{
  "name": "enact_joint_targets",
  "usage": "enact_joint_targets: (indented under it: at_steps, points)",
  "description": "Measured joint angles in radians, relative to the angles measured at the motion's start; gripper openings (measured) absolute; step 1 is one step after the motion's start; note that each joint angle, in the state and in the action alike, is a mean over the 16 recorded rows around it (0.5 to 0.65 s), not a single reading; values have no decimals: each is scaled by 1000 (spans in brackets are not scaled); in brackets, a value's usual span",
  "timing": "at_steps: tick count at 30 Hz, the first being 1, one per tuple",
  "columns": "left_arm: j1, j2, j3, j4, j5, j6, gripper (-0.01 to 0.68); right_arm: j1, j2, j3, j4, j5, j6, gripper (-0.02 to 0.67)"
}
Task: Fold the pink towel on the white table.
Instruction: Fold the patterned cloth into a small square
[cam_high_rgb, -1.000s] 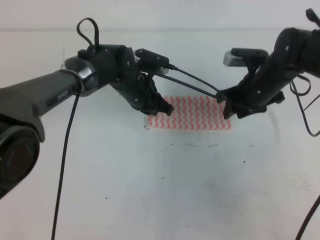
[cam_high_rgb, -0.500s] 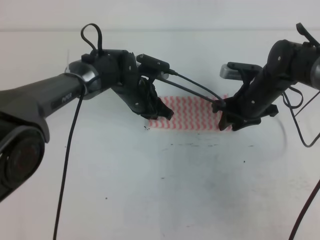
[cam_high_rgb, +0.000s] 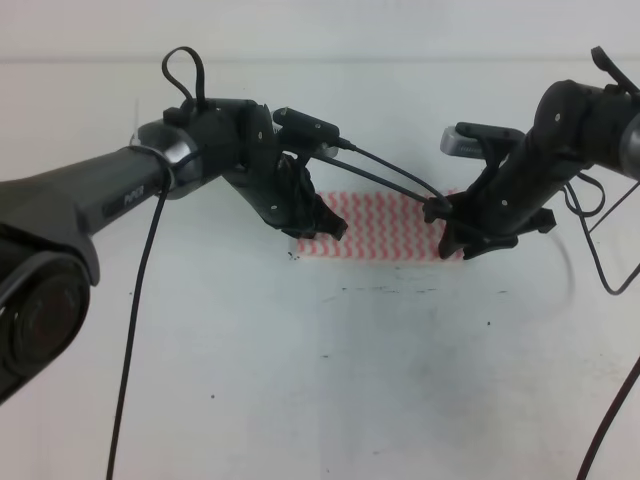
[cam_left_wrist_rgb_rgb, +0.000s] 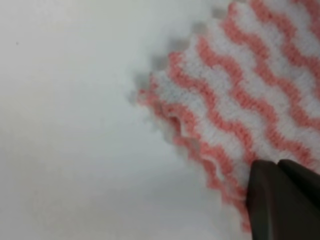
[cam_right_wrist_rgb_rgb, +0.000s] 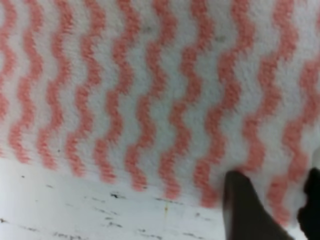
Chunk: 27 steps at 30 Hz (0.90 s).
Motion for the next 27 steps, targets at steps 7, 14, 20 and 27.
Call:
enact_joint_targets:
  at_steps: [7,14,20,27]
  points:
    - [0,0,1,1,2,0,-1,0,0,-1,2,-10,0,124]
    - [0,0,1,3,2,0,-1,1,0,-19,3,-14,-5,36]
    - [0,0,0,4,-1,0,-1,2,0,-55,4,8,-21,-11]
    - [0,0,0,3,-4,0,-1,3,2,-93,12,53,-54,-14]
